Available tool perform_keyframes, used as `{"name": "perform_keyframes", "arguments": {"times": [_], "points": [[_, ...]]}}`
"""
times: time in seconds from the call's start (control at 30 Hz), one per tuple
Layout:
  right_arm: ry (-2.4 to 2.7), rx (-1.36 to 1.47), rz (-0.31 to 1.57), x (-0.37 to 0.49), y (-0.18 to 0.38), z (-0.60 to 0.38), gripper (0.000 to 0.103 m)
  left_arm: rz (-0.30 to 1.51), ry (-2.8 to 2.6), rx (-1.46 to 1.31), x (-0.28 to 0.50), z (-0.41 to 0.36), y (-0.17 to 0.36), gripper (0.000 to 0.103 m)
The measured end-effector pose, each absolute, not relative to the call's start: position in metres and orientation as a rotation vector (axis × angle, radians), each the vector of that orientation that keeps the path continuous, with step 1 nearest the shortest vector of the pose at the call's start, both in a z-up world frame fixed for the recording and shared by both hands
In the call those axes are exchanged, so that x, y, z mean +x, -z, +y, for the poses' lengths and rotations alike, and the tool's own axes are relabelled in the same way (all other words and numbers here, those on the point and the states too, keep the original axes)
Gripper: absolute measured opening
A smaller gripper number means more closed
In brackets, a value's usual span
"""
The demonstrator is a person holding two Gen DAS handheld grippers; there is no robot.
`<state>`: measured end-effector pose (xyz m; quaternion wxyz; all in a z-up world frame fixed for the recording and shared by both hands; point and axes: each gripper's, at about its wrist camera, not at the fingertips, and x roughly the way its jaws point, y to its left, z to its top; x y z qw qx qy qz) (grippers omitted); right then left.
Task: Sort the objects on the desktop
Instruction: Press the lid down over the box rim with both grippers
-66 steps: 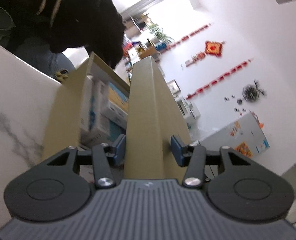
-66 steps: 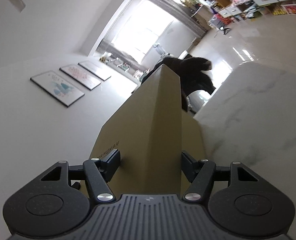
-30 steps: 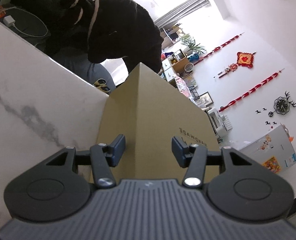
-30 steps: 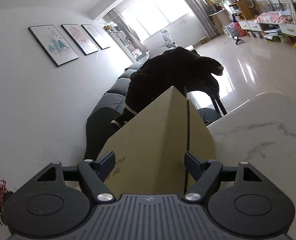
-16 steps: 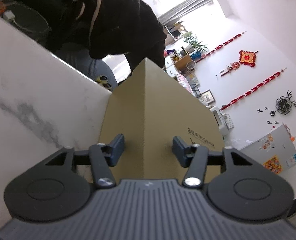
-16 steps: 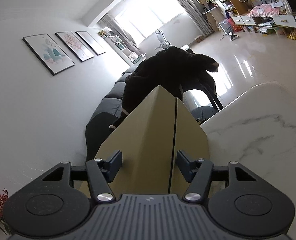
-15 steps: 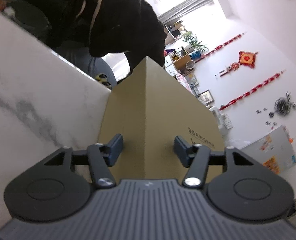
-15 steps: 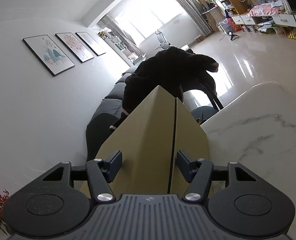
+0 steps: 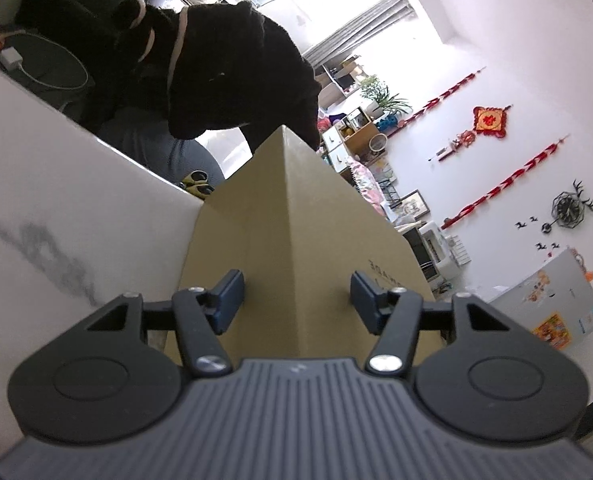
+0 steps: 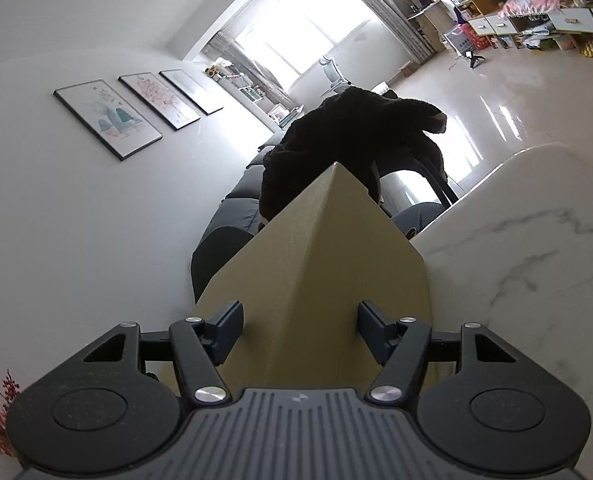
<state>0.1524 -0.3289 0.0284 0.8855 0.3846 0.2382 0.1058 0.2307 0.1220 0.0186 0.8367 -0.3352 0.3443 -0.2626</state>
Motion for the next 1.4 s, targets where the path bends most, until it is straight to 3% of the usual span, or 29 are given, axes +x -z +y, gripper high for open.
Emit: {"name": "perform_keyframes", "arguments": {"times": [0.47,0.87,1.13,1.23,1.4], "points": [[-0.173,0.850,0.539,0.154,-0.016,-0.332,0.067,0.737,0.536,-0.695,0.235,0.121,-0.009,0.058],[-0.159,0.827,0.478,0.145,0.007,-0.327,0.077,0.683,0.559,-0.738,0.228,0.124,0.011,0.059],[-0.129,0.814,0.484,0.141,0.008,-0.327,0.082,0.711,0.550,-0.792,0.223,0.129,0.015,0.064],[-0.127,0.817,0.479,0.132,0.004,-0.332,0.082,0.719,0.558,-0.790,0.218,0.135,0.013,0.072],[-0.161,0.840,0.496,0.131,0.005,-0.337,0.081,0.765,0.595,-0.788,0.215,0.132,0.017,0.073]]}}
